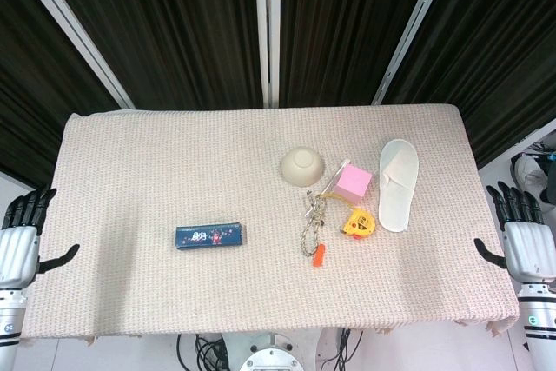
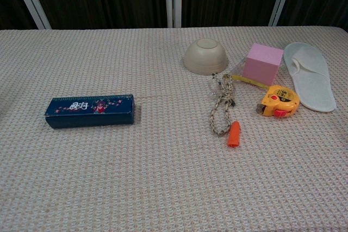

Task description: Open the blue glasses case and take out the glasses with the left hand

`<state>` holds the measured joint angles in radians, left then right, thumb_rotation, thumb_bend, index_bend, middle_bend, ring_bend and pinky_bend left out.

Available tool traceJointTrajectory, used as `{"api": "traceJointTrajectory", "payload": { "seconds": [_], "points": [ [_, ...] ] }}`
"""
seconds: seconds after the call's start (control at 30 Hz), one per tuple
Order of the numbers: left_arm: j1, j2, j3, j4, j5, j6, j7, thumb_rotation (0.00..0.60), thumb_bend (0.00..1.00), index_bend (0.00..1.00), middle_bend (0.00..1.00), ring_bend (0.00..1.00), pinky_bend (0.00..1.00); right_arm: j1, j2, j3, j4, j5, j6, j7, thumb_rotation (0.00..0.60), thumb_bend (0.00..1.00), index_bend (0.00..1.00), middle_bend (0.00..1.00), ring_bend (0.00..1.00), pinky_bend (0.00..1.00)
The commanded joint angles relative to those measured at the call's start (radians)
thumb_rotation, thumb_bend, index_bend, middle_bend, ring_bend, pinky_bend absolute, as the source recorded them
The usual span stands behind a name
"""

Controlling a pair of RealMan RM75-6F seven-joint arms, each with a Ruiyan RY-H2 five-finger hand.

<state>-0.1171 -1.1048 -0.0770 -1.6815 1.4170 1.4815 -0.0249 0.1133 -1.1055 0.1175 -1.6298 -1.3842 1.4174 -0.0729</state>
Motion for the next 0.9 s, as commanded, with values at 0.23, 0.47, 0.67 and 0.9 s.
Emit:
{"api": "traceJointTrajectory", "payload": {
  "seconds": [0.23, 0.47, 0.67, 0.9],
  "points": [
    [-0.014, 0.064, 0.034, -0.034, 0.057, -0.058, -0.070, 0.600, 0.17, 0.06, 0.00, 0.00, 0.03, -0.009, -0.001, 0.002, 0.005, 0.006, 0.015, 0.013, 0.600, 0.18, 0.00, 0.00, 0.00, 0.00],
    [-0.045, 0.013, 0.027, -0.013, 0.087, -0.075, -0.049, 0.600, 0.17, 0.06, 0.00, 0.00, 0.05, -0.021, 0.001, 0.002, 0.024, 0.006, 0.027, 0.041, 0.600, 0.18, 0.00, 0.00, 0.00, 0.00],
    [-0.096, -0.047, 0.035, 0.000, 0.103, -0.154, -0.057, 0.600, 0.17, 0.06, 0.00, 0.00, 0.06, -0.030, 0.007, -0.009, 0.051, -0.016, 0.041, 0.048, 0.600, 0.18, 0.00, 0.00, 0.00, 0.00],
    [-0.174, -0.124, 0.015, 0.007, 0.103, -0.241, -0.033, 0.600, 0.17, 0.06, 0.04, 0.00, 0.08, -0.048, 0.030, -0.007, 0.049, -0.024, 0.071, 0.077, 0.600, 0.18, 0.00, 0.00, 0.00, 0.00]
  ]
}}
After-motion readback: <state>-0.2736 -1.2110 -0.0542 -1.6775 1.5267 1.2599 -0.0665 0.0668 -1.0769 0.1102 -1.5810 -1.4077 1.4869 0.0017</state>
